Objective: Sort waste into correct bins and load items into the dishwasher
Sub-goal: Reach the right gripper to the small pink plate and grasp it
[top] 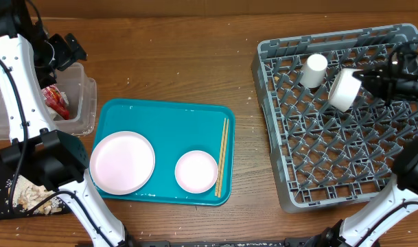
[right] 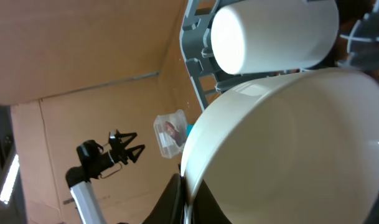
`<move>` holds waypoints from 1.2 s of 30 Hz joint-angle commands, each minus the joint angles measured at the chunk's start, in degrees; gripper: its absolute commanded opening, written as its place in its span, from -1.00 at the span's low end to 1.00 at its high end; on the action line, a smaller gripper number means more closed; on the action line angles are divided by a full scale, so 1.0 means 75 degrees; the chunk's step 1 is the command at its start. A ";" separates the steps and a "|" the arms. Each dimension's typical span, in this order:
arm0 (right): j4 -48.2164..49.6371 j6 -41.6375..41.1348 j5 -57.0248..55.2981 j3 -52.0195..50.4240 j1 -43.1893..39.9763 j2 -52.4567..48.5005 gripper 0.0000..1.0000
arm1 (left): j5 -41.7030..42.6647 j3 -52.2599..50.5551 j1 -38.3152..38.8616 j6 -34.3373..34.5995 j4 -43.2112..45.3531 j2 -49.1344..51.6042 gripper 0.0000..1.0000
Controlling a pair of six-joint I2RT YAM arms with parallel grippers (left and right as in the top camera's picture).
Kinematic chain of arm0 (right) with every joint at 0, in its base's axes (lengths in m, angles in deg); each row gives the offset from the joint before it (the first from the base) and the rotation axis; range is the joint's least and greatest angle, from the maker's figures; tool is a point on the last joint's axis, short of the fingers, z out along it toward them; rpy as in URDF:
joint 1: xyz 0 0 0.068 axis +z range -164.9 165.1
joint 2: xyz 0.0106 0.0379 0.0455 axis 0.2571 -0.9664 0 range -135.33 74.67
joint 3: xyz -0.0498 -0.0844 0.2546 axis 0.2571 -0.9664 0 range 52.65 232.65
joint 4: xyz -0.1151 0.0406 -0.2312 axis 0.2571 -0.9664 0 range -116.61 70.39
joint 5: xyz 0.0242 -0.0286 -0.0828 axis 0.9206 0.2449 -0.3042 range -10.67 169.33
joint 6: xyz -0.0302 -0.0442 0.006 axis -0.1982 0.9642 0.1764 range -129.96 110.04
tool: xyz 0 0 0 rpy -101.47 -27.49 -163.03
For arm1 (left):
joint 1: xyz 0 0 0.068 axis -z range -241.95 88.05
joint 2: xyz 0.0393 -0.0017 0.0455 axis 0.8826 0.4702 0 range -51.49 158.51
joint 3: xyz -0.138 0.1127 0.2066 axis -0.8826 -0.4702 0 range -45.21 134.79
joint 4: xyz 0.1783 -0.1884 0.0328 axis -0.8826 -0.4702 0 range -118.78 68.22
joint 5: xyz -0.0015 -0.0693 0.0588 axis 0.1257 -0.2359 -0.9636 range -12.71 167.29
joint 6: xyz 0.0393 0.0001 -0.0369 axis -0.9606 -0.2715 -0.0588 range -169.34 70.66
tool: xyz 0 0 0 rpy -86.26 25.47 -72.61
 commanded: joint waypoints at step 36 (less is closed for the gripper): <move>-0.0262 -0.4109 -0.8425 0.2634 0.9658 0.1888 1.00 | -0.0073 0.0102 0.0052 -0.0117 0.0012 -0.0070 1.00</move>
